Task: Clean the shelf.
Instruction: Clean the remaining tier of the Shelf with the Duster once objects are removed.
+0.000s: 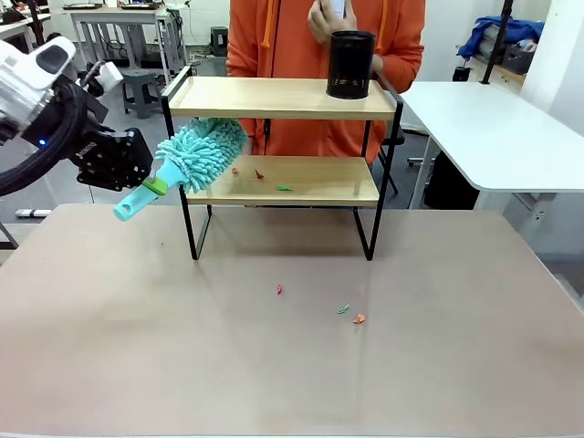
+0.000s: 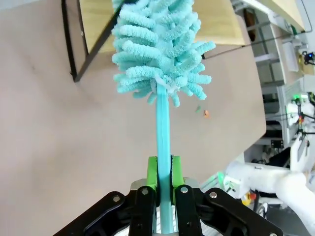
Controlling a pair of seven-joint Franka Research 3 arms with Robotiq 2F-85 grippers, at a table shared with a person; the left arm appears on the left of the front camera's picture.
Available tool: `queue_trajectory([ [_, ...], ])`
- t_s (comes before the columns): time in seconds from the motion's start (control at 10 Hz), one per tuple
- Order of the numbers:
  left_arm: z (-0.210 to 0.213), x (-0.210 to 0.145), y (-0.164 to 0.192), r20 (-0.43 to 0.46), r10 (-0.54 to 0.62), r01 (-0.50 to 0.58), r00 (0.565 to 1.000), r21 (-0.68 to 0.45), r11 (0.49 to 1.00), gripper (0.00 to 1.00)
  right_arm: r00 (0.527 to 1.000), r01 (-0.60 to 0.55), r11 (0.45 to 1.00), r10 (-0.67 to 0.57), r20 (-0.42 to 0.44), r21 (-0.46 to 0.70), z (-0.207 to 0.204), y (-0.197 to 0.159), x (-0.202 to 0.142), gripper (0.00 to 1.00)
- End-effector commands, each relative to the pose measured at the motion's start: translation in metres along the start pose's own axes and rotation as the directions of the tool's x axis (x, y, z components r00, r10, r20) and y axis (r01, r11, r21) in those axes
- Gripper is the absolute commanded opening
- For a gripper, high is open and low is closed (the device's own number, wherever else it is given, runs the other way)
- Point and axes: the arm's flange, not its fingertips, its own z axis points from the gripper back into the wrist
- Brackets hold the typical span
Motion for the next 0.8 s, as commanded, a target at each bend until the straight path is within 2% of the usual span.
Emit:
queue_trajectory([
  [0.0, -0.013, -0.001, -0.004, 0.053, 0.003, -0.007, 0.999, 0.081, 0.997, 0.00, 1.000, -0.025, 1.000, 0.025, 0.012, 0.020, -0.001, 0.001, 0.002, 1.00],
  [0.3, -0.031, 0.003, 0.004, 0.029, 0.008, -0.012, 1.000, 0.143, 0.990, 0.00, 1.000, -0.025, 1.000, 0.025, 0.012, 0.020, -0.001, 0.001, 0.002, 1.00],
  [0.5, -0.037, 0.003, 0.005, -0.038, 0.002, 0.004, 0.999, 0.145, 0.989, 0.00, 1.000, -0.025, 1.000, 0.025, 0.012, 0.020, -0.001, 0.001, 0.002, 1.00],
  [0.7, -0.041, 0.001, 0.005, -0.150, -0.030, 0.043, 0.988, 0.084, 0.996, 0.00, 1.000, -0.025, 1.000, 0.025, 0.012, 0.020, -0.001, 0.001, 0.002, 1.00],
])
